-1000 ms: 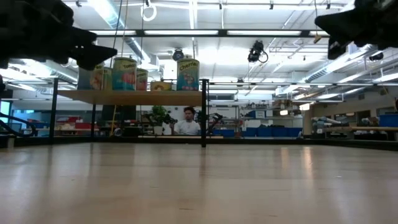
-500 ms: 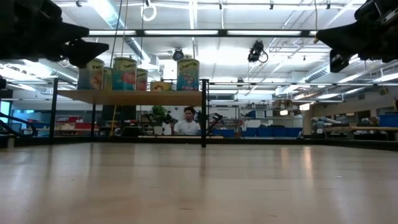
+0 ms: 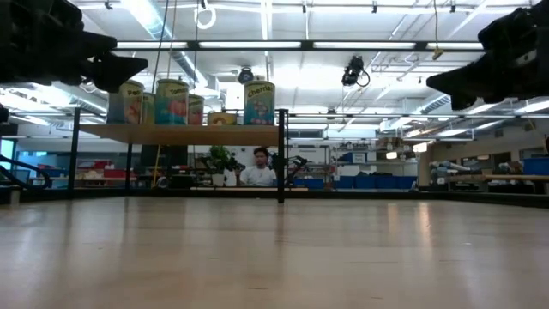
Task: Pick and place cans onto a shelf
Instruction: Return to Home Position
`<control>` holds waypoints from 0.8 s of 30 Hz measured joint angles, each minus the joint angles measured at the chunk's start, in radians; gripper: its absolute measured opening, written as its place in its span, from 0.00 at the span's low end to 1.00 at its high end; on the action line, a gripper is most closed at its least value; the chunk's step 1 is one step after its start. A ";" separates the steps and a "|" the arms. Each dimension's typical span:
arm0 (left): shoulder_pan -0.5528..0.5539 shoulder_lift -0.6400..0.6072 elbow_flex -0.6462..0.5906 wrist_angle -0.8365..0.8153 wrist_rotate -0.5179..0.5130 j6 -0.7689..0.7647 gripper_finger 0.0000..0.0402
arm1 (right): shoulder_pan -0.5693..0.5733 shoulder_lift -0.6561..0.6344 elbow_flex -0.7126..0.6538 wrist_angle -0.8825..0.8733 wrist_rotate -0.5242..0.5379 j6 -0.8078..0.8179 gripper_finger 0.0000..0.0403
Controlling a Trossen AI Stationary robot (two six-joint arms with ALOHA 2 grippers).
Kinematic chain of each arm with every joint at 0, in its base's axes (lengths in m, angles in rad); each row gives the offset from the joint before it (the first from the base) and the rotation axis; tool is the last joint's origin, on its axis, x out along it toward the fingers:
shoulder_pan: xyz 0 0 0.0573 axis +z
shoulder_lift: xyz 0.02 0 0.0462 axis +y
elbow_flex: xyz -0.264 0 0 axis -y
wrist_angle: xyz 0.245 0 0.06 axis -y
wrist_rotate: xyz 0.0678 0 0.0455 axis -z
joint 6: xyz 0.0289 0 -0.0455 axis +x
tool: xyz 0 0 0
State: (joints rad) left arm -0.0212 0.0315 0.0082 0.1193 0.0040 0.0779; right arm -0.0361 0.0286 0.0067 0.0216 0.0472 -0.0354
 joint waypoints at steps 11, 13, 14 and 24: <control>0.000 0.000 0.000 -0.014 -0.016 0.013 0.89 | -0.005 0.006 0.000 0.006 0.009 -0.114 0.06; 0.000 0.000 -0.001 -0.014 -0.016 0.013 0.89 | -0.005 0.006 0.000 0.006 0.009 -0.114 0.07; 0.000 0.000 -0.001 -0.014 -0.017 0.013 0.89 | -0.005 0.006 0.000 0.006 0.009 -0.114 0.07; 0.000 0.000 -0.001 -0.014 -0.018 0.013 0.89 | -0.005 0.006 0.000 0.006 0.010 -0.114 0.07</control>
State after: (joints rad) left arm -0.0212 0.0319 0.0074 0.1051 -0.0143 0.0906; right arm -0.0406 0.0345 0.0063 0.0280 0.0573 -0.1497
